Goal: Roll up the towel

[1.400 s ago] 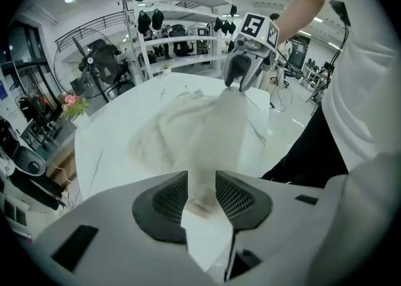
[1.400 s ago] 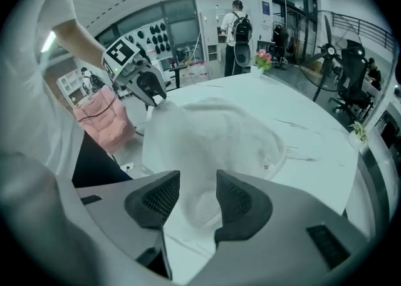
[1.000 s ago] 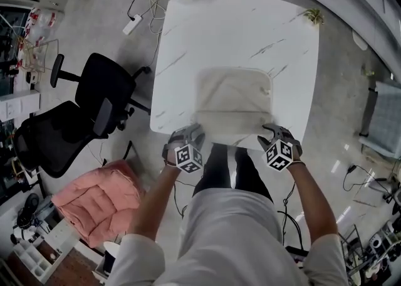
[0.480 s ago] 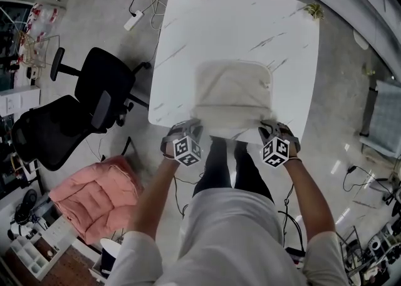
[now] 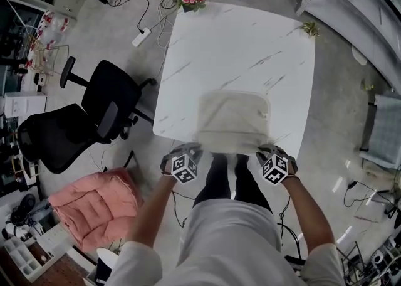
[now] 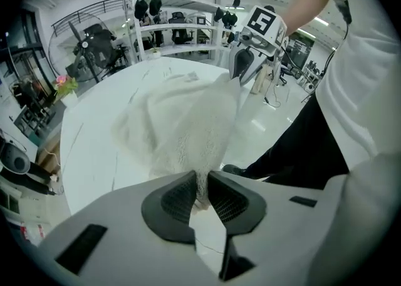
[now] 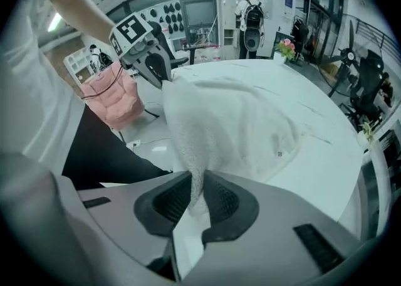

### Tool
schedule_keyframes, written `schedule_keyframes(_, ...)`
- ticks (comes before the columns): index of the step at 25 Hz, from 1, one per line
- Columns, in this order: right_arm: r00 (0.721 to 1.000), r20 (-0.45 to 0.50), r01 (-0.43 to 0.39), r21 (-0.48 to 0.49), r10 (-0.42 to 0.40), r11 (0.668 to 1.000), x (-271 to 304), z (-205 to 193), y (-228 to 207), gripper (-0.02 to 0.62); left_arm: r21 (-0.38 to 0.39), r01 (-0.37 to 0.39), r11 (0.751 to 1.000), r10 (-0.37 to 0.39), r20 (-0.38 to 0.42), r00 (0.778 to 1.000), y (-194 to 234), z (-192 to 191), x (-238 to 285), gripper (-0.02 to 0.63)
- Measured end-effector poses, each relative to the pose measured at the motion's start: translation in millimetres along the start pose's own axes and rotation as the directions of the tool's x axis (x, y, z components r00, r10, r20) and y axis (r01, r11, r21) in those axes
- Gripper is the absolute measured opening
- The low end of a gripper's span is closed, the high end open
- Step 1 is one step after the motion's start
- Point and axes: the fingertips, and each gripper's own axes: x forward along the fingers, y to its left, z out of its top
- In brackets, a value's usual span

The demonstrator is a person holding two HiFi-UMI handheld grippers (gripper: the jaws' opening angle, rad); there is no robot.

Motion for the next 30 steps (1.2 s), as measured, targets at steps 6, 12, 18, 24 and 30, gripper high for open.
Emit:
schedule_keyframes(6, 0.993, -0.023, -0.112, 0.038, 0.113, 0.993, -7, 7, 2, 0.071, 0.003, 0.13, 0.992, -0.13, -0.047, 0.99, 2, 0, -6, 0.075)
schedule_keyframes(12, 0.981, -0.013, -0.188, 0.148, 0.192, 0.971, -13, 16, -20, 0.077, -0.004, 0.259, 0.966, -0.258, -0.097, 0.961, 14, 12, -12, 0.078)
schedule_keyframes(18, 0.985, -0.005, -0.169, 0.181, 0.172, 0.969, -14, 31, -60, 0.083, -0.006, 0.242, 0.97, -0.242, -0.099, 0.965, 53, 30, -8, 0.097)
schedule_keyframes(24, 0.994, -0.028, -0.098, 0.17, 0.104, 0.981, -7, 42, -94, 0.1, 0.006, 0.166, 0.986, -0.165, -0.088, 0.982, 85, 44, 0, 0.109)
schedule_keyframes(30, 0.998, -0.044, 0.044, 0.134, -0.039, 0.99, 0, 43, -120, 0.201, 0.02, 0.012, 1.0, -0.011, -0.073, 0.997, 112, 48, 10, 0.2)
